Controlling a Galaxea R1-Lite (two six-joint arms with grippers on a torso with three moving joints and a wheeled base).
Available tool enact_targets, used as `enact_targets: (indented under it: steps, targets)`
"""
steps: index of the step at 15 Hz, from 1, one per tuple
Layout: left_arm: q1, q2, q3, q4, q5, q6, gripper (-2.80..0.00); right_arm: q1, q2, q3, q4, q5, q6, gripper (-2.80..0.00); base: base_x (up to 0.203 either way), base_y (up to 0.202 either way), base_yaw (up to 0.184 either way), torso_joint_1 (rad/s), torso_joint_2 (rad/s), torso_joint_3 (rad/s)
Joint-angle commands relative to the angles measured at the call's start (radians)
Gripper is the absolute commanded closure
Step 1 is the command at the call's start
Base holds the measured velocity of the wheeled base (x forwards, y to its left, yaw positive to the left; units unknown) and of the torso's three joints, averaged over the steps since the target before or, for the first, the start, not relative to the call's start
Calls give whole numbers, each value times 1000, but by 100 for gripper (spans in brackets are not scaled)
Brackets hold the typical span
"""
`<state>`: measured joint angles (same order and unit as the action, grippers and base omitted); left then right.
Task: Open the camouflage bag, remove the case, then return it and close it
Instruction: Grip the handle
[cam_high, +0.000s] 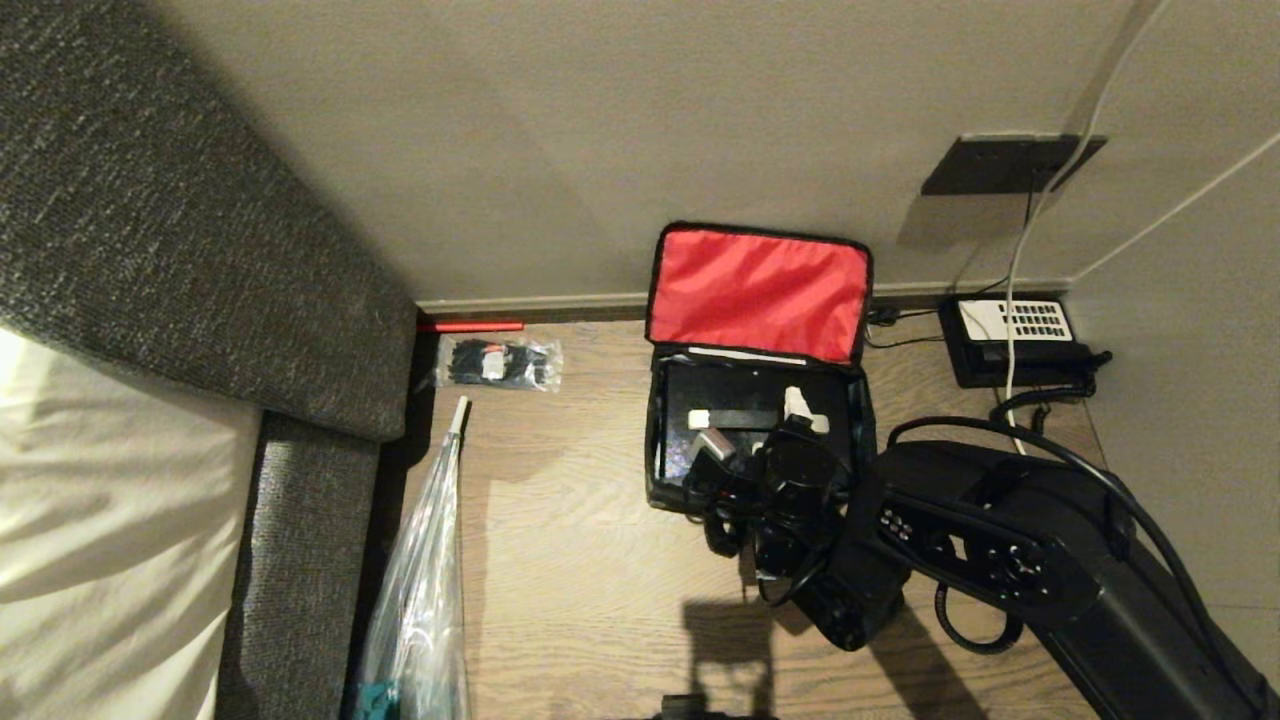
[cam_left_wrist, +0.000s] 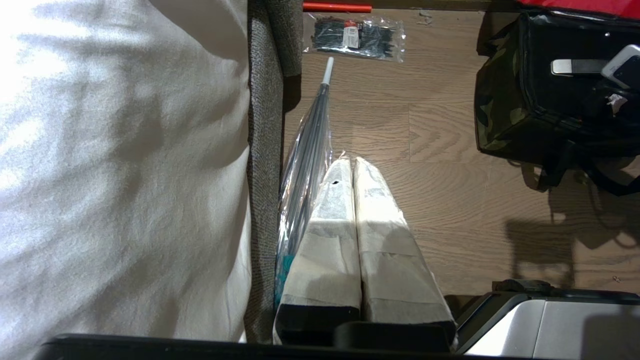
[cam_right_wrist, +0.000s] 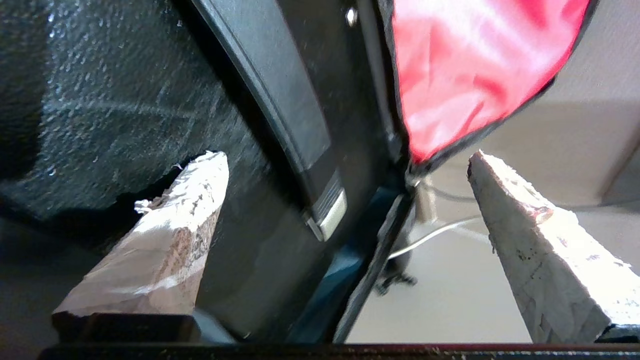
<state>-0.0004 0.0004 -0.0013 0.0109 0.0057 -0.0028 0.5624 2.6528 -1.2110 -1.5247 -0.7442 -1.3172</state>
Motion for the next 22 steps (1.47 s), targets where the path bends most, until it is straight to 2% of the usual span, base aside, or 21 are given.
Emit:
enact_targets:
  steps: [1,3,15,18,22]
  targets:
    - [0,-2,0,0,0,0,0,-29,4,-35,-5,44,-68,-280,0,0,0,0,0,0]
    - [0,-2,0,0,0,0,0,-59,19,-75,-5,100,-113,-280,0,0,0,0,0,0]
    - [0,-2,0,0,0,0,0,-68,84,-234,-5,92,-129,-280,0,0,0,0,0,0]
    - [-1,-2,0,0,0,0,0,-68,94,-326,-5,90,-128,-280,0,0,0,0,0,0]
    - [0,-2,0,0,0,0,0,-67,81,-259,-5,86,-116,-280,0,0,0,0,0,0]
